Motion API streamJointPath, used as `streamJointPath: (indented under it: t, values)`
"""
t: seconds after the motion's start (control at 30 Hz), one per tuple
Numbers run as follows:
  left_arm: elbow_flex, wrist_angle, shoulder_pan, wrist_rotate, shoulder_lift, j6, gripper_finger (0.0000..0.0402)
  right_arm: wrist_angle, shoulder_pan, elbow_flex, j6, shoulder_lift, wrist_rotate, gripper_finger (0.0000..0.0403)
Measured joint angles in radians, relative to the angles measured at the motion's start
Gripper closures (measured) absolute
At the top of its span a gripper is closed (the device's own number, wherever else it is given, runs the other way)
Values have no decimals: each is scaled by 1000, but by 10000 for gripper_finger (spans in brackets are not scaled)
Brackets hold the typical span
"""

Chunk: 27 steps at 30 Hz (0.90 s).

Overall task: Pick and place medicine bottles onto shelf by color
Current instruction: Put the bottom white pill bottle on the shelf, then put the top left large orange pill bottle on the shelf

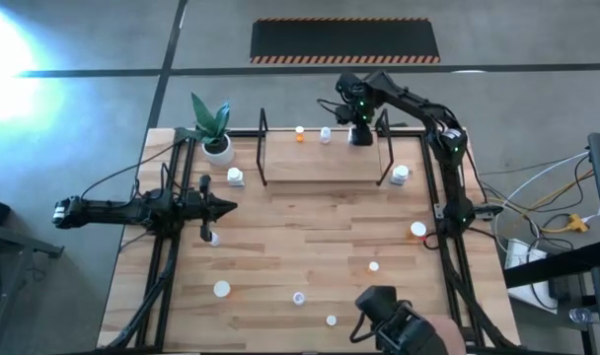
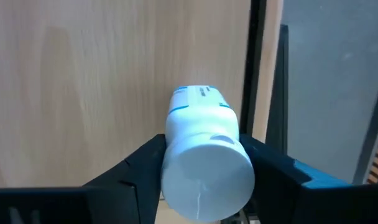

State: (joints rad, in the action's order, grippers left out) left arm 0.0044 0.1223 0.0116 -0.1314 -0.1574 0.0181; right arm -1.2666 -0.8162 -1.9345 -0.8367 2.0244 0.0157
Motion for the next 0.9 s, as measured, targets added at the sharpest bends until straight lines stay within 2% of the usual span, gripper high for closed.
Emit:
streamJointPath:
  t: [0.4,0.7,0.83,0.9]
  values:
    - [0,0,0,0,1,0,402,16,0,1,-2,-1,-19,151]
    - [0,0,0,0,1,0,402,9,6,-28,12,-101,-18,157]
    - [0,0,0,0,1,0,402,13,21,-27,111,-196,-14,171]
    - [0,0,0,0,1,0,402,21,33,-22,182,-246,23,179]
